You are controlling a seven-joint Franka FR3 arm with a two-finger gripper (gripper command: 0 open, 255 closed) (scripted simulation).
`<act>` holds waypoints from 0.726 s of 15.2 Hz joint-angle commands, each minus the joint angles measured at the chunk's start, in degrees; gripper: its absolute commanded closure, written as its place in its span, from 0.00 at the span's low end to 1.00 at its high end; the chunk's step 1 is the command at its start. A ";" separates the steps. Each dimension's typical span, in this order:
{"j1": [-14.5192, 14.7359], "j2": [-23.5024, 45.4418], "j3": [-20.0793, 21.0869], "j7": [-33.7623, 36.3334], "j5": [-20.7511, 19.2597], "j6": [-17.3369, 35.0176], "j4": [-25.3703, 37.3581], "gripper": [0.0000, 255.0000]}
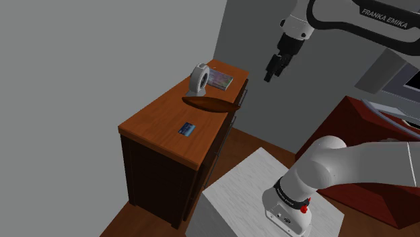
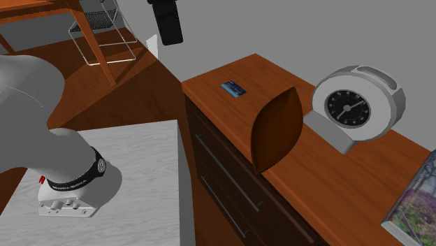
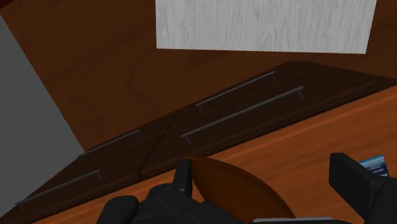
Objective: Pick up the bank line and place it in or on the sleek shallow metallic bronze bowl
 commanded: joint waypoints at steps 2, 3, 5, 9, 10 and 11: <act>-0.28 0.95 0.92 2.71 1.23 0.16 -0.50 0.00; -0.55 1.96 1.82 5.39 2.50 0.37 -0.95 0.00; -1.02 4.19 3.57 10.70 5.10 0.95 -1.68 0.00; -1.72 9.37 6.76 20.96 10.51 2.79 -2.50 0.00; -1.86 10.80 7.50 23.44 11.89 3.39 -2.59 0.00; -1.98 12.29 8.21 25.87 13.27 4.05 -2.62 0.00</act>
